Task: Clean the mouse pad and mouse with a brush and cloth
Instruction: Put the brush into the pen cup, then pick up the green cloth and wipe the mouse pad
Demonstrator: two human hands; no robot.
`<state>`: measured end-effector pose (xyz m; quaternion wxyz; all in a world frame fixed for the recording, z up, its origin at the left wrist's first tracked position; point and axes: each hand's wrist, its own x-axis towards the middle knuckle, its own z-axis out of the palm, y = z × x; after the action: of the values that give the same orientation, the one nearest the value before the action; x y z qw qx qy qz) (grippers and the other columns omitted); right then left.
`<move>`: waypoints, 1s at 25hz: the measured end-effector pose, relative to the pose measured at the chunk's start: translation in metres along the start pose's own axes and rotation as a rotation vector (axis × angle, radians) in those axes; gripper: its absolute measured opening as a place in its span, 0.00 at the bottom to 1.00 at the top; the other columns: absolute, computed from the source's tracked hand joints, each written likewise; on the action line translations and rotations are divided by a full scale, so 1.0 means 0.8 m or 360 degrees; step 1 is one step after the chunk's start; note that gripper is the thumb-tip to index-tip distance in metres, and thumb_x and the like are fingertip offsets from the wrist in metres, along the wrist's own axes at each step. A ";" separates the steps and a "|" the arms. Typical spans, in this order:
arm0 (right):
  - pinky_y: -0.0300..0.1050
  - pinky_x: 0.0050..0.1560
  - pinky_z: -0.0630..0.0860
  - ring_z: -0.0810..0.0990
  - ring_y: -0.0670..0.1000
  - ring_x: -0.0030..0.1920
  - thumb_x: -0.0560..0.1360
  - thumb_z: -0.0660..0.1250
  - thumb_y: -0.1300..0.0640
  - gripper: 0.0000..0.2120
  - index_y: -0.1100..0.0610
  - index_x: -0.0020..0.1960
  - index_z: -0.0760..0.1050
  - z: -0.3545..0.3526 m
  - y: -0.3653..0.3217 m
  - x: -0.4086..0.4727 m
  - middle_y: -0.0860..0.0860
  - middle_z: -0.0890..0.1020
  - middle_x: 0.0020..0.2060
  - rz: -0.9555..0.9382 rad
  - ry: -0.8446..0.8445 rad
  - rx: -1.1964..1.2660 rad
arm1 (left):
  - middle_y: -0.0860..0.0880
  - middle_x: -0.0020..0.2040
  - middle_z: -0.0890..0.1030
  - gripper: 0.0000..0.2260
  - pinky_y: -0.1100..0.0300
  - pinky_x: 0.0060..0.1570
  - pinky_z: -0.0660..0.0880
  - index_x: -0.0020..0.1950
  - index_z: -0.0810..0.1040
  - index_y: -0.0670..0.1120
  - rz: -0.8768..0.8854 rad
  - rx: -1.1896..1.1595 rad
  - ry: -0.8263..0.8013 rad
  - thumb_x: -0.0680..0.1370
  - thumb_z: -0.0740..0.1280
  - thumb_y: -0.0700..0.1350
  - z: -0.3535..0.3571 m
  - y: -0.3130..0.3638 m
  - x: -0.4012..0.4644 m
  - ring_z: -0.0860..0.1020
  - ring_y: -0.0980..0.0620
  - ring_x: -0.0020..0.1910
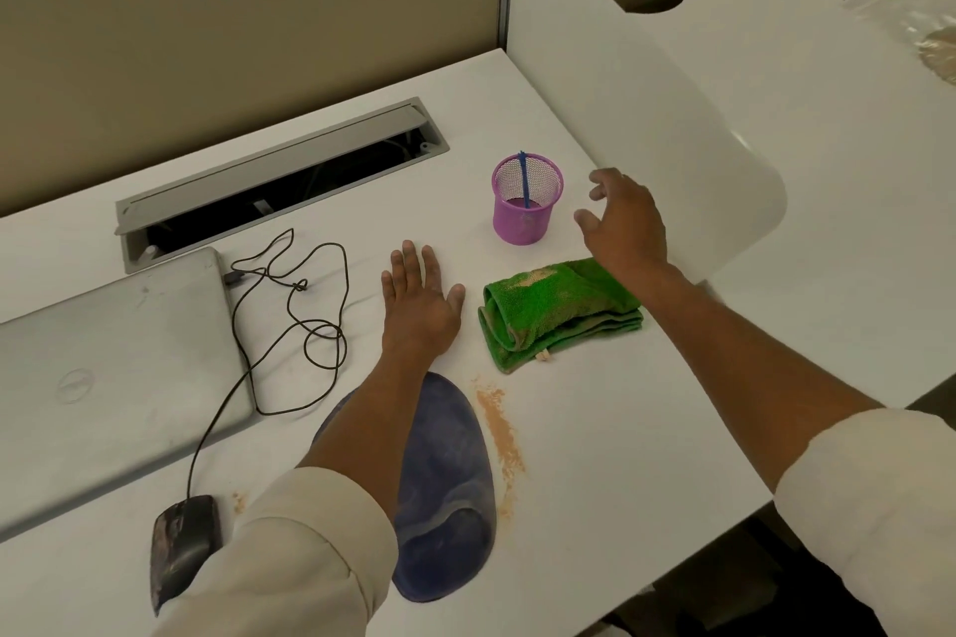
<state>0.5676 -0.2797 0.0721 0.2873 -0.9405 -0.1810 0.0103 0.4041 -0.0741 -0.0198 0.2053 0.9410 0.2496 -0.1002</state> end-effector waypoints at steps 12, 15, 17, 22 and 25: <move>0.59 0.62 0.73 0.71 0.63 0.67 0.75 0.71 0.45 0.35 0.59 0.74 0.62 0.016 0.051 -0.078 0.60 0.72 0.67 0.0399 -0.0309 -0.0144 | 0.45 0.84 0.46 0.30 0.50 0.80 0.39 0.84 0.50 0.46 0.0595 -0.0072 0.0236 0.86 0.51 0.58 0.031 0.135 -0.096 0.42 0.46 0.83; 0.58 0.64 0.73 0.71 0.64 0.67 0.74 0.72 0.45 0.38 0.60 0.75 0.60 0.016 0.052 -0.081 0.61 0.72 0.67 0.0496 -0.0355 -0.0080 | 0.47 0.84 0.42 0.30 0.48 0.80 0.35 0.84 0.48 0.50 0.0536 0.0000 0.0040 0.85 0.53 0.59 0.043 0.133 -0.102 0.39 0.47 0.83; 0.56 0.65 0.73 0.71 0.64 0.67 0.73 0.74 0.46 0.40 0.61 0.75 0.59 0.016 0.050 -0.082 0.62 0.71 0.67 0.0559 -0.0374 -0.0026 | 0.49 0.84 0.39 0.31 0.46 0.78 0.33 0.84 0.46 0.52 0.0516 0.0088 -0.0026 0.85 0.54 0.60 0.048 0.127 -0.104 0.37 0.47 0.82; 0.51 0.56 0.77 0.77 0.61 0.62 0.68 0.78 0.46 0.39 0.65 0.69 0.65 0.008 0.048 -0.081 0.62 0.76 0.63 0.0912 -0.0432 0.0194 | 0.50 0.83 0.36 0.35 0.43 0.78 0.33 0.84 0.43 0.53 0.0521 0.0151 -0.0115 0.84 0.58 0.60 0.050 0.123 -0.103 0.34 0.47 0.81; 0.47 0.47 0.77 0.81 0.59 0.55 0.68 0.78 0.46 0.28 0.63 0.57 0.75 -0.001 0.043 -0.082 0.59 0.82 0.54 0.0918 -0.0449 0.0203 | 0.50 0.82 0.34 0.36 0.44 0.77 0.32 0.84 0.42 0.53 0.0519 0.0164 -0.0148 0.83 0.59 0.60 0.049 0.124 -0.103 0.33 0.47 0.81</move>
<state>0.5177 -0.3292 0.0482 0.3031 -0.9224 0.0560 0.2329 0.3805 -0.2051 0.0022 0.1817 0.9726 0.0785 -0.1216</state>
